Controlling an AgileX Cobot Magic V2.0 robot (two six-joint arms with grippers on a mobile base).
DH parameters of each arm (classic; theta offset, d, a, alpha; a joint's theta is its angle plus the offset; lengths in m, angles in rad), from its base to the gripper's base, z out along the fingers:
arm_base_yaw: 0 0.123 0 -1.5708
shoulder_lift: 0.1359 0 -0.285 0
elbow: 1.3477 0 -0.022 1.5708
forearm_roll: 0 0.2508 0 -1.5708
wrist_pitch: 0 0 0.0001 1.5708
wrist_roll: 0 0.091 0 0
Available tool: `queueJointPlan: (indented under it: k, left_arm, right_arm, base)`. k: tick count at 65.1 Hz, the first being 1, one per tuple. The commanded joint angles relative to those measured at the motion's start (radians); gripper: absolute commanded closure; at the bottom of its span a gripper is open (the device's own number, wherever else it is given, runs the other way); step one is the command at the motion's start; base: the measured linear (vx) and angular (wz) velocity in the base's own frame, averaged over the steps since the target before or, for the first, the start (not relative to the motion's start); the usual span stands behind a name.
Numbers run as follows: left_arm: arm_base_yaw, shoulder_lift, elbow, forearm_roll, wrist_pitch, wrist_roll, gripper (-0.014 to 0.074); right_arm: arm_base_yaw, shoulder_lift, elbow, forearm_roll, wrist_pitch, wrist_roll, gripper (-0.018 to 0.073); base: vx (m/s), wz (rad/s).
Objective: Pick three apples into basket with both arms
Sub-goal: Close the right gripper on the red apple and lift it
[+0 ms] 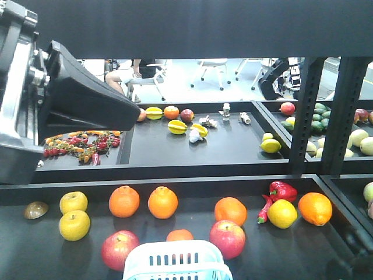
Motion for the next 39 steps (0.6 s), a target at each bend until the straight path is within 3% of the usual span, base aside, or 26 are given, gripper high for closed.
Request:
queueJointPlan:
  k: [1,17,23,30,39]
  left_arm:
    - [-0.005,-0.02,-0.024,-0.037,-0.034,-0.01,0.0604]
    - [-0.005,-0.02,-0.024,-0.037,-0.034,-0.01,0.0604]
    - [-0.005,-0.02,-0.024,-0.037,-0.034,-0.01,0.0604]
    - [-0.005,-0.02,-0.024,-0.037,-0.034,-0.01,0.0604]
    - [-0.005,-0.02,-0.024,-0.037,-0.034,-0.01,0.0604]
  right_arm:
    - [0.002,-0.134,-0.018,-0.001,0.005,-0.008,0.0254]
    - [0.004,-0.412,-0.039,0.032,0.026,-0.017,0.0254]
    - [0.004,-0.493,-0.071,0.146,0.07,-0.07,0.0254]
    - [0.004,-0.582,-0.115,0.355,0.135,-0.212,0.0254]
    - [0.004,-0.635,-0.126,0.549,0.206,-0.331,0.0258]
  base:
    - [0.0,0.0]
    - [0.0,0.0]
    - [0.0,0.0]
    - [0.0,0.0]
    - [0.0,0.0]
